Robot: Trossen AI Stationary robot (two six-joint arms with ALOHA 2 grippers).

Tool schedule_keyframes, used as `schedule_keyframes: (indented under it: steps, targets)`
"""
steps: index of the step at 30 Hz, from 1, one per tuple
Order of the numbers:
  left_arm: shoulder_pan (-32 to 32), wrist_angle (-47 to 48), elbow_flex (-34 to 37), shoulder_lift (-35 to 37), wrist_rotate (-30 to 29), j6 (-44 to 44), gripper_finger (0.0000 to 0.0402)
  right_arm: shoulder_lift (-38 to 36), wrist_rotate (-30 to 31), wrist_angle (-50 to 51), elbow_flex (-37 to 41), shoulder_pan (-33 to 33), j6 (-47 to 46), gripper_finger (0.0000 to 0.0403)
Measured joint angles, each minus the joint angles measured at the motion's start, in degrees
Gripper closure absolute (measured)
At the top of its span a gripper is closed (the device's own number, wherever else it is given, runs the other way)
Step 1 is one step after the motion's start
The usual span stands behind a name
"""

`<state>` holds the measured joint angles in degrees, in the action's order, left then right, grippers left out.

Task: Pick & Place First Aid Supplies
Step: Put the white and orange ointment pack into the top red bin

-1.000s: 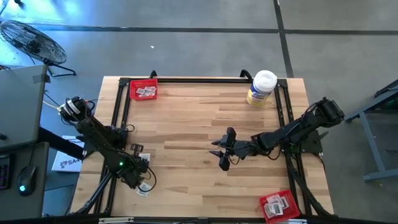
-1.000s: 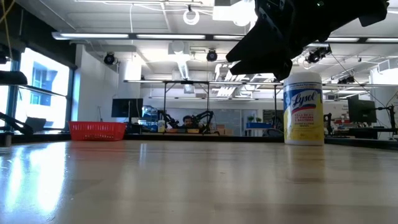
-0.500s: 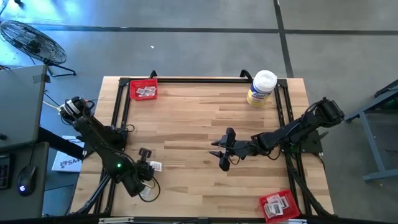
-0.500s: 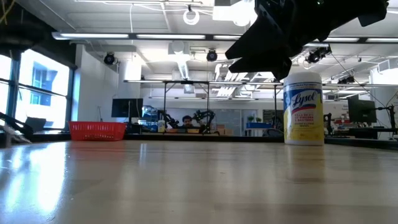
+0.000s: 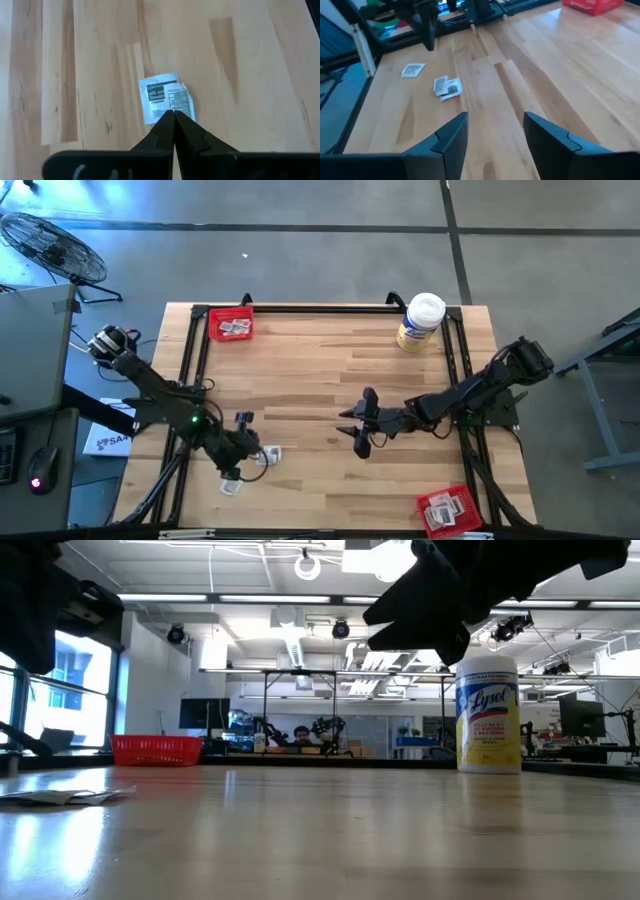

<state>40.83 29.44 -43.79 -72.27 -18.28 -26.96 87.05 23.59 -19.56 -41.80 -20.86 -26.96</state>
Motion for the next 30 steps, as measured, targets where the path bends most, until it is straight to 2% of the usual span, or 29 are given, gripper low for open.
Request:
schedule_keyframes:
  steps: [7,13,18,22,27,30]
  targets:
    - [0.5,-6.7,-0.1,-4.5,0.8,-0.9,0.0383,0.0,1.1,0.8,0.0,-1.1,0.5,0.0218]
    - [0.5,-7.1,0.1,-11.3,0.9,-4.3,0.0309,0.0,1.3,1.3,0.0,-1.1,1.5,0.0218]
    - [2.0,-11.2,0.1,-15.9,0.9,-1.7,0.0257,0.0,1.5,1.3,0.0,-1.1,1.5,0.0218]
    - [4.4,-11.8,0.1,-18.3,0.4,-0.7,0.0252,0.0,1.5,1.4,0.0,-0.9,1.5,0.0218]
    - [5.8,-9.5,0.0,-19.4,-4.0,-5.0,0.0264,0.0,2.6,1.5,0.0,-0.9,1.6,0.0218]
    - [5.7,-8.3,0.0,-19.5,-2.5,-8.1,0.0271,0.0,2.9,1.5,0.0,-0.9,1.6,0.0219]
